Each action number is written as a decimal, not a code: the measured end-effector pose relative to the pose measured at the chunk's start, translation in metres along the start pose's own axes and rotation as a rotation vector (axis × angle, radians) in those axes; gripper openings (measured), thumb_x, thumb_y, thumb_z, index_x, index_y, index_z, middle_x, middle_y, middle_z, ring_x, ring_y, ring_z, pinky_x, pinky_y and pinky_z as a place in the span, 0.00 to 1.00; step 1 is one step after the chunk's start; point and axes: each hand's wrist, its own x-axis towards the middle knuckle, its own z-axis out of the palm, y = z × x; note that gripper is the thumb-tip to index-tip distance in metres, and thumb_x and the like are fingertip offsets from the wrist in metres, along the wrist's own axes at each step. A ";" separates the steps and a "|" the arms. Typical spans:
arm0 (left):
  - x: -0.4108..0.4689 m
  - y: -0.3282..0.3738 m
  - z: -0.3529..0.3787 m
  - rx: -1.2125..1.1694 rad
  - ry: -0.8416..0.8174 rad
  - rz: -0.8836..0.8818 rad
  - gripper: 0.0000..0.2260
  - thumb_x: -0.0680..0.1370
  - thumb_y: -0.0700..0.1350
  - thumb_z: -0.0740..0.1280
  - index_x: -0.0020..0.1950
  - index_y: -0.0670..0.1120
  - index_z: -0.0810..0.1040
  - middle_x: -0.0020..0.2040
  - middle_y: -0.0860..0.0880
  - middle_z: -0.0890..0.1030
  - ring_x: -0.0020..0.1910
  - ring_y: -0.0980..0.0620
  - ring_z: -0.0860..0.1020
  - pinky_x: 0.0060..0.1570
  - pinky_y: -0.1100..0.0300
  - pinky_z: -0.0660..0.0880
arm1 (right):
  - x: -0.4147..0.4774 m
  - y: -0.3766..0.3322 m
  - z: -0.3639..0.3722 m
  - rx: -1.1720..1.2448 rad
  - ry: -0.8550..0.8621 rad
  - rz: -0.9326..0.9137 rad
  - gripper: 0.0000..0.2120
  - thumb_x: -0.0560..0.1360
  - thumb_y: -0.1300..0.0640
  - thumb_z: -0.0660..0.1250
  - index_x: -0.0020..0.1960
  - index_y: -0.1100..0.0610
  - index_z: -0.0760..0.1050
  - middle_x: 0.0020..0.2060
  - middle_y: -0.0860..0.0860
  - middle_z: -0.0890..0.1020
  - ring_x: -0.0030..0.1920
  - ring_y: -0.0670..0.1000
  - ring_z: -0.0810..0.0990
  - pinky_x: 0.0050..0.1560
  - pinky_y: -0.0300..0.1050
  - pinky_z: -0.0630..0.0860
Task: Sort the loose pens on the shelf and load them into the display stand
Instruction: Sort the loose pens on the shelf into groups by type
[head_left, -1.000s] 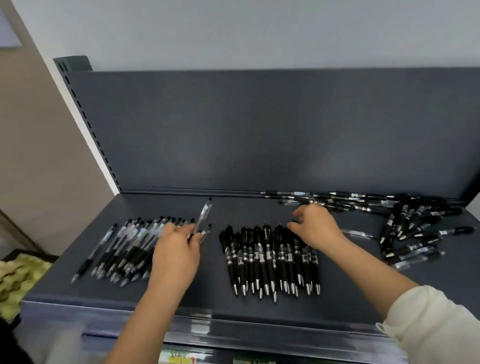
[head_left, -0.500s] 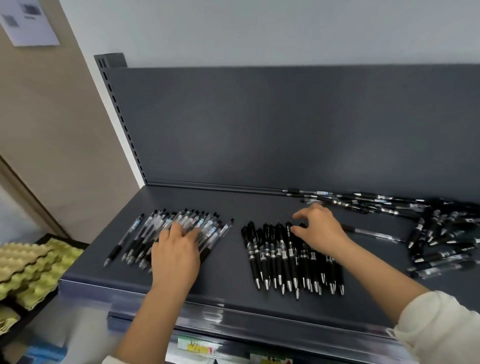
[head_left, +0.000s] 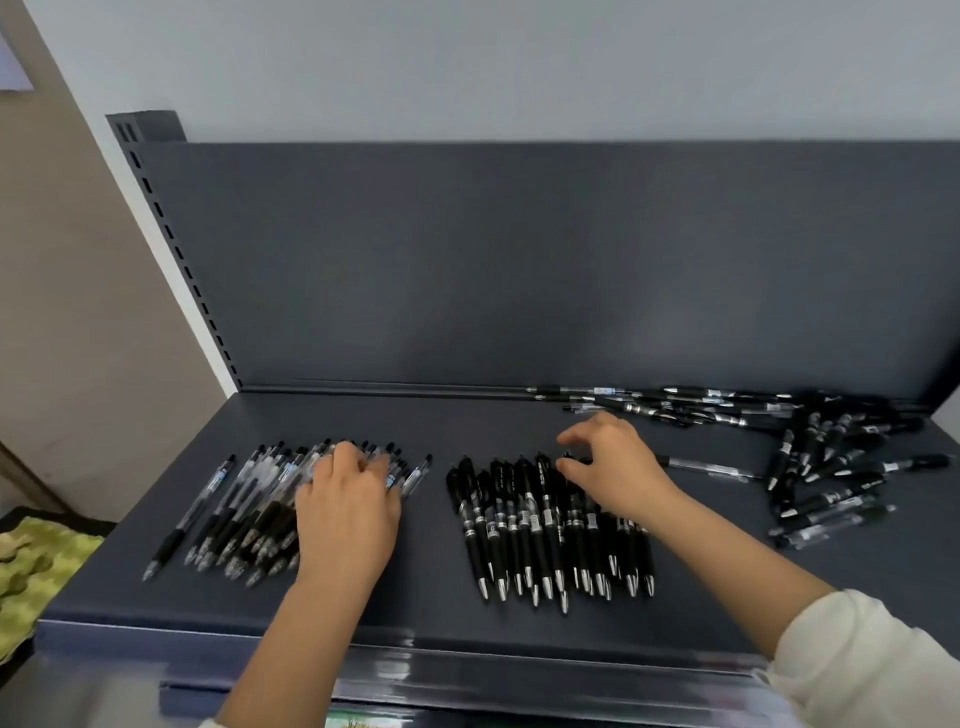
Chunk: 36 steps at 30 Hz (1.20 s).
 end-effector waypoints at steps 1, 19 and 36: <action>0.003 0.004 0.000 -0.011 0.002 0.017 0.16 0.62 0.41 0.79 0.48 0.41 0.84 0.41 0.43 0.75 0.39 0.39 0.76 0.35 0.48 0.74 | 0.000 0.003 -0.001 0.002 0.012 0.000 0.17 0.75 0.53 0.67 0.63 0.55 0.75 0.60 0.52 0.74 0.63 0.52 0.69 0.61 0.48 0.71; 0.056 0.126 0.001 -0.370 -0.193 0.512 0.20 0.79 0.58 0.58 0.70 0.54 0.70 0.61 0.57 0.71 0.62 0.55 0.68 0.60 0.58 0.66 | 0.031 0.122 -0.044 -0.124 0.182 0.289 0.16 0.74 0.59 0.67 0.62 0.57 0.76 0.59 0.56 0.77 0.61 0.58 0.73 0.61 0.50 0.71; 0.070 0.218 0.019 -0.294 -0.301 0.761 0.18 0.79 0.52 0.62 0.68 0.50 0.72 0.63 0.52 0.72 0.64 0.50 0.68 0.63 0.53 0.67 | -0.003 0.153 -0.087 -0.004 0.322 0.358 0.08 0.75 0.58 0.67 0.51 0.60 0.80 0.47 0.56 0.77 0.49 0.57 0.76 0.53 0.49 0.72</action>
